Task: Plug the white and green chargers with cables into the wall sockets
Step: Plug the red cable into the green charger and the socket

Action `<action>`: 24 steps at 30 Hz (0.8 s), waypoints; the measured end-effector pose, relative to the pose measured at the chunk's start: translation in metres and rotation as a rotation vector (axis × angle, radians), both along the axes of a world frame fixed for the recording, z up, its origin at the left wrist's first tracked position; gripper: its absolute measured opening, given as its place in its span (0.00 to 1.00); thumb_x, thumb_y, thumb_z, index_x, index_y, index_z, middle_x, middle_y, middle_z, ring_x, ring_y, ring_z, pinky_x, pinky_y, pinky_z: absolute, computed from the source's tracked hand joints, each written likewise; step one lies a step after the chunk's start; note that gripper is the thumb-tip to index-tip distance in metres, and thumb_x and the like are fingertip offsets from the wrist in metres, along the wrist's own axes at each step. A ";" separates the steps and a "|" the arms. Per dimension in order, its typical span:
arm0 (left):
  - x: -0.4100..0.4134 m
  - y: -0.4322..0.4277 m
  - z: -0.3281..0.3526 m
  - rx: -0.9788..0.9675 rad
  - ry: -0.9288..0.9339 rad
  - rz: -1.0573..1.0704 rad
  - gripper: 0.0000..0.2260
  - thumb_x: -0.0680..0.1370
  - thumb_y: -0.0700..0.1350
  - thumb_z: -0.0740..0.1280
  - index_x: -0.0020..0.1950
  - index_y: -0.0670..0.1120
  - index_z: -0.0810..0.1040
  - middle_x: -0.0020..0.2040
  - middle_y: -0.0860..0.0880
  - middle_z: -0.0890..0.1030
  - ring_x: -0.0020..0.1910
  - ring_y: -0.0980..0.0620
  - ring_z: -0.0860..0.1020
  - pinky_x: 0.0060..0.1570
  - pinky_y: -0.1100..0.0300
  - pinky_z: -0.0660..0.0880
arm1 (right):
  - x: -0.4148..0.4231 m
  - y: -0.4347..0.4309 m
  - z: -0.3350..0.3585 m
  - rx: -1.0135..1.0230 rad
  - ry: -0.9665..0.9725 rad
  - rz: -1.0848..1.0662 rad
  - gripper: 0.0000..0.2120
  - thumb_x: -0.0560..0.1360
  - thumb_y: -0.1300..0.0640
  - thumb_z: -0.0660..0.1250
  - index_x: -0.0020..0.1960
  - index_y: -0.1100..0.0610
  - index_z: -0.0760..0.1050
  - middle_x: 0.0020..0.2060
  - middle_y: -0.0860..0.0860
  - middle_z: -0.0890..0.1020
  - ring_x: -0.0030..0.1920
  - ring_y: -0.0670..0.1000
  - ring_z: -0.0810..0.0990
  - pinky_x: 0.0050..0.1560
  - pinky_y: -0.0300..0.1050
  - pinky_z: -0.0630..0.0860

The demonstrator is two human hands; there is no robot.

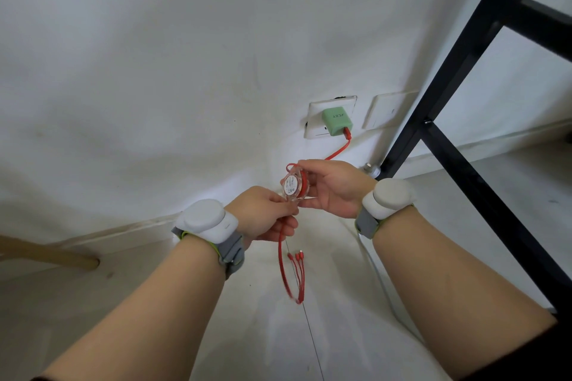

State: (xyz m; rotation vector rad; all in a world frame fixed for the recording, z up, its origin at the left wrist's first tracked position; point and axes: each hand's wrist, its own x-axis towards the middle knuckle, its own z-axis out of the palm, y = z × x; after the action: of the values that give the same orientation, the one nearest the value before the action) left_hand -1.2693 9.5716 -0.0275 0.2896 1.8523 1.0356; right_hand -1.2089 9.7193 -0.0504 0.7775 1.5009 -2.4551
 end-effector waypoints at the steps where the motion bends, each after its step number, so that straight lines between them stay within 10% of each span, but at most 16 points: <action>1: 0.001 0.001 0.000 0.012 -0.027 0.009 0.06 0.77 0.42 0.65 0.43 0.41 0.79 0.29 0.50 0.81 0.24 0.57 0.78 0.31 0.64 0.79 | 0.001 0.001 0.001 0.010 0.003 0.004 0.09 0.78 0.54 0.60 0.47 0.58 0.76 0.44 0.56 0.80 0.40 0.53 0.79 0.44 0.45 0.79; 15: 0.033 0.021 -0.007 0.032 -0.238 0.058 0.18 0.78 0.57 0.59 0.51 0.42 0.73 0.34 0.44 0.82 0.27 0.50 0.78 0.34 0.58 0.78 | 0.008 0.006 0.007 0.767 -0.151 0.234 0.15 0.75 0.44 0.64 0.36 0.53 0.76 0.33 0.49 0.80 0.34 0.48 0.78 0.36 0.39 0.74; 24: 0.027 0.018 -0.010 0.032 -0.252 0.076 0.14 0.79 0.54 0.57 0.49 0.45 0.73 0.31 0.45 0.81 0.24 0.52 0.74 0.29 0.61 0.75 | 0.002 0.006 -0.005 0.487 -0.158 0.065 0.11 0.77 0.49 0.63 0.44 0.56 0.78 0.35 0.51 0.77 0.34 0.49 0.75 0.38 0.40 0.73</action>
State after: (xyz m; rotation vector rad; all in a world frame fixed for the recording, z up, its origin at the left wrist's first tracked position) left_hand -1.2423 9.5897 -0.0372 0.1021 1.6314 1.1017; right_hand -1.2070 9.7253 -0.0550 0.9529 2.0483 -1.9433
